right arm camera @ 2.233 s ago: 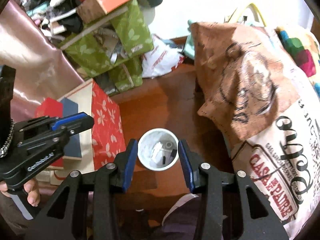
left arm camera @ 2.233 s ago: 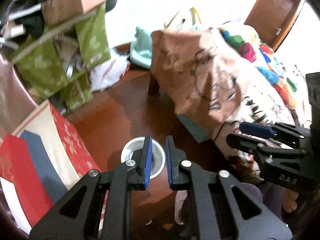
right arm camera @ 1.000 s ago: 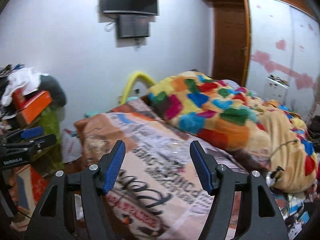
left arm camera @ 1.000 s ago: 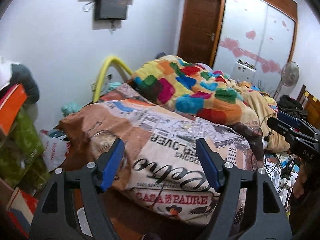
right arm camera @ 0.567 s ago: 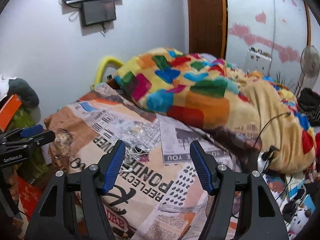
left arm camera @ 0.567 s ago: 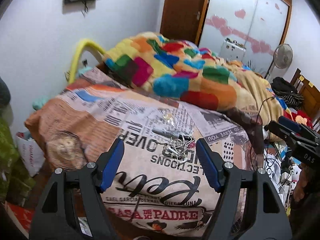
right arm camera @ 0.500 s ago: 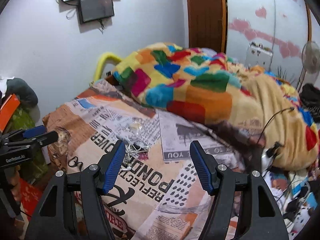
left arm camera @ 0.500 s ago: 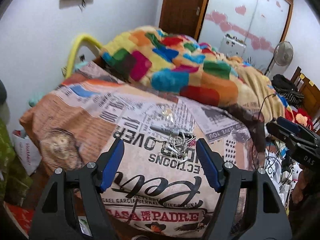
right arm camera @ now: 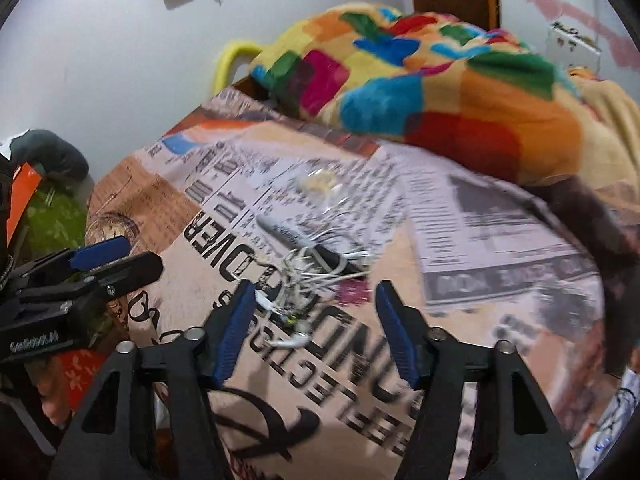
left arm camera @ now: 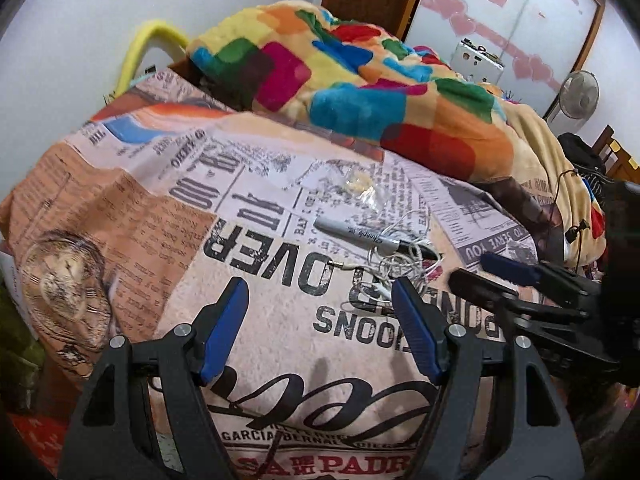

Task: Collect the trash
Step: 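Grasp the pink hair clip with the right tool while the left tool grasps the white earphones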

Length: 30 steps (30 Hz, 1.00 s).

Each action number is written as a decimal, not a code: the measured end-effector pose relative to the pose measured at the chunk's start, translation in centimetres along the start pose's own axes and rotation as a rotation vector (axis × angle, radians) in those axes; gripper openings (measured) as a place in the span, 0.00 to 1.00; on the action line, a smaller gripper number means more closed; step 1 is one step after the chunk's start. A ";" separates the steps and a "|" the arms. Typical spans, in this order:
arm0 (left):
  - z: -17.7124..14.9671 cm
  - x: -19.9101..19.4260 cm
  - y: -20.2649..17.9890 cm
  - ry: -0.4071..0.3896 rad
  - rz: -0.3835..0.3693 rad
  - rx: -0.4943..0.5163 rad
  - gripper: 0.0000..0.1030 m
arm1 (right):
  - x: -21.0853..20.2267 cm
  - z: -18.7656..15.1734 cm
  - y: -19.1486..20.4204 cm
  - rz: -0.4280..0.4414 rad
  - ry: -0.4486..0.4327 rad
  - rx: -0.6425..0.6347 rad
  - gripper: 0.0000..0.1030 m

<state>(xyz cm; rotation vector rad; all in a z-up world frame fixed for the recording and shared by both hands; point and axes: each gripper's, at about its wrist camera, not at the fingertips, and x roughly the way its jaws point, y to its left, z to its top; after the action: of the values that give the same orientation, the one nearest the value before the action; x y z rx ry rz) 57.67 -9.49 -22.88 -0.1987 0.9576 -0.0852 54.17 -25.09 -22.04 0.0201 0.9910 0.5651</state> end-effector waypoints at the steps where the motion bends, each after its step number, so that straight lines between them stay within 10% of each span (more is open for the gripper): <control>1: -0.1 0.5 0.1 0.006 -0.007 -0.002 0.70 | 0.7 0.1 0.0 0.000 0.007 0.003 0.43; 30: -0.2 5.9 -2.3 0.097 -0.179 0.040 0.38 | 3.9 -1.5 -2.2 -0.163 0.005 -0.085 0.20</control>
<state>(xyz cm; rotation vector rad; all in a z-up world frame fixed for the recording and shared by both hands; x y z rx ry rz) 60.95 -12.70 -27.20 -0.2453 1.0321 -0.2805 55.55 -25.52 -26.50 -0.1362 0.9626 0.4568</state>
